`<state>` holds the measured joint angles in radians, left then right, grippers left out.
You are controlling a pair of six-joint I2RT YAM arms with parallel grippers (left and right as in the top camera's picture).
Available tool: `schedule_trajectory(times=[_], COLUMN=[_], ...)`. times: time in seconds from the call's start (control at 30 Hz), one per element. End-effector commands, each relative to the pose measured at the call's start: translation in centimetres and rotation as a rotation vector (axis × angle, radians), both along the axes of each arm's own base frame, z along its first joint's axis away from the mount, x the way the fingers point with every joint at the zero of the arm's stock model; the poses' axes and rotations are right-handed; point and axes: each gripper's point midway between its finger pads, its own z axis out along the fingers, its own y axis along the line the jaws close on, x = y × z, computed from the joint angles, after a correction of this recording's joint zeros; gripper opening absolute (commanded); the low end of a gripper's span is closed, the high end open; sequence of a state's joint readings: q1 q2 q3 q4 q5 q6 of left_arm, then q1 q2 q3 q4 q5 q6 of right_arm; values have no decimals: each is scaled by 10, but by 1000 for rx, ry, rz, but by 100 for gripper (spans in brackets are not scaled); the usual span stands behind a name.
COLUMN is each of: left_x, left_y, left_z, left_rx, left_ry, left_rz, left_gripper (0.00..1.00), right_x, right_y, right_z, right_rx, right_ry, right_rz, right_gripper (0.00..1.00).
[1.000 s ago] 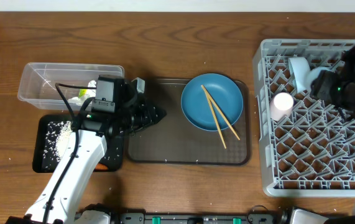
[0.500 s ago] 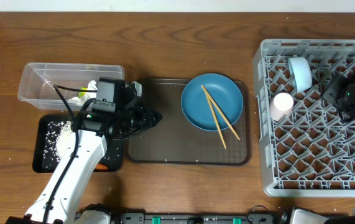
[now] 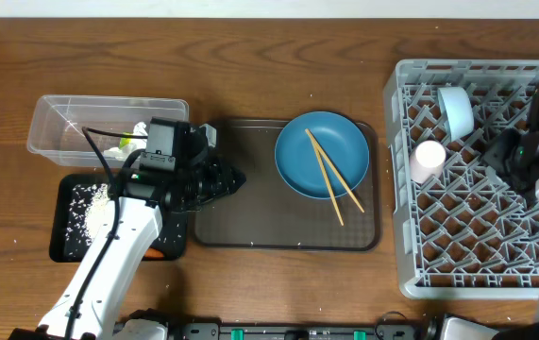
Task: Sort waste into correct bins and load items into the dishwasher rack
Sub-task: 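Lower the light blue cup into the rack and open the right gripper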
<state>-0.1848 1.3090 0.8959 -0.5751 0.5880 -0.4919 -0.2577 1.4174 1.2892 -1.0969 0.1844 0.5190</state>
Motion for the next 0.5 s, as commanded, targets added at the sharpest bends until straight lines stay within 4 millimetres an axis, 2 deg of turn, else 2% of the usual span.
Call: schedule_trajectory(times=[0.0,0.47], left_x=[1,2], left_y=[7,8], left_z=[-6,-6], left_rx=[46,56], left_ry=[-9,-10], left_rz=[0,5], left_gripper=[29,28], right_x=[-6,-9], right_y=[-10,-9], right_z=[-14,-44], right_rx=[-5,17], right_ry=[15,9], right_rz=[-63,-128], right_gripper=[4,6])
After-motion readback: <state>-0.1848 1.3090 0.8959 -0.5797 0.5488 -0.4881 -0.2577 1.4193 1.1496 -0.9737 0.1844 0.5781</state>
